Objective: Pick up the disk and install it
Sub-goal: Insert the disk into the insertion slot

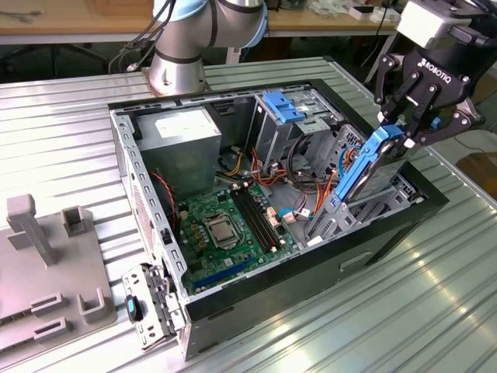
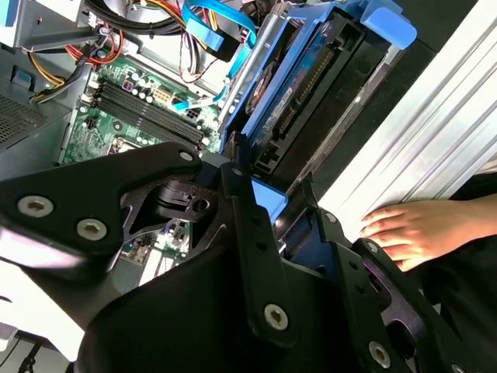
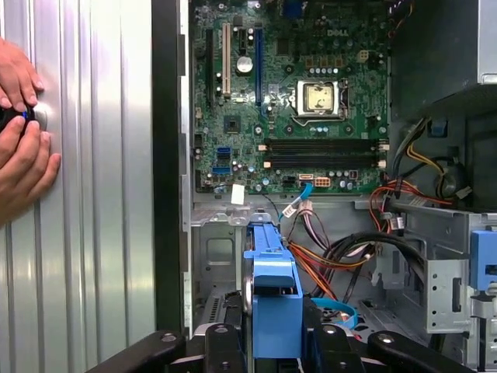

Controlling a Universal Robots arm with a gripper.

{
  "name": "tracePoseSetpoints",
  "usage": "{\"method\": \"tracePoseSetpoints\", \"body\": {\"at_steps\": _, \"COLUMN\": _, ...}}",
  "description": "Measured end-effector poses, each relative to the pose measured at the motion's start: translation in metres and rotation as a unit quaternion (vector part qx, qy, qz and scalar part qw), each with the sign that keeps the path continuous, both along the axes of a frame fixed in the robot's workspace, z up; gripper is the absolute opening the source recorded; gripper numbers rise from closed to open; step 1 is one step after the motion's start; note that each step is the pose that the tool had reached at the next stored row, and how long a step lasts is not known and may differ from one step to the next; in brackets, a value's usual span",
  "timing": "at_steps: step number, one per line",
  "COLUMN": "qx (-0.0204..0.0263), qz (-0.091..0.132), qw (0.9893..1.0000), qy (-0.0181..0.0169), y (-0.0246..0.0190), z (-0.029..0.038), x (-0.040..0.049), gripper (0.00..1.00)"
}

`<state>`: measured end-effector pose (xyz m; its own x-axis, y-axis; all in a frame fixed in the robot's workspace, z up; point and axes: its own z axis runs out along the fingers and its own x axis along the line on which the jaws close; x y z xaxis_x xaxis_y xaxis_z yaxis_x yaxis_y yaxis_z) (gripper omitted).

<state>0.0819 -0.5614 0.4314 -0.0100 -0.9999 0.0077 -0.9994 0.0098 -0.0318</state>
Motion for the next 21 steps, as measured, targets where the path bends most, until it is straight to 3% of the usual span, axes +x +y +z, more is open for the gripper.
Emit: {"method": "tracePoseSetpoints", "body": {"at_steps": 21, "qx": 0.0000, "qz": 0.000, "qw": 1.0000, "qy": 0.0000, "y": -0.0002, "z": -0.0177, "x": 0.0000, "gripper": 0.37}}
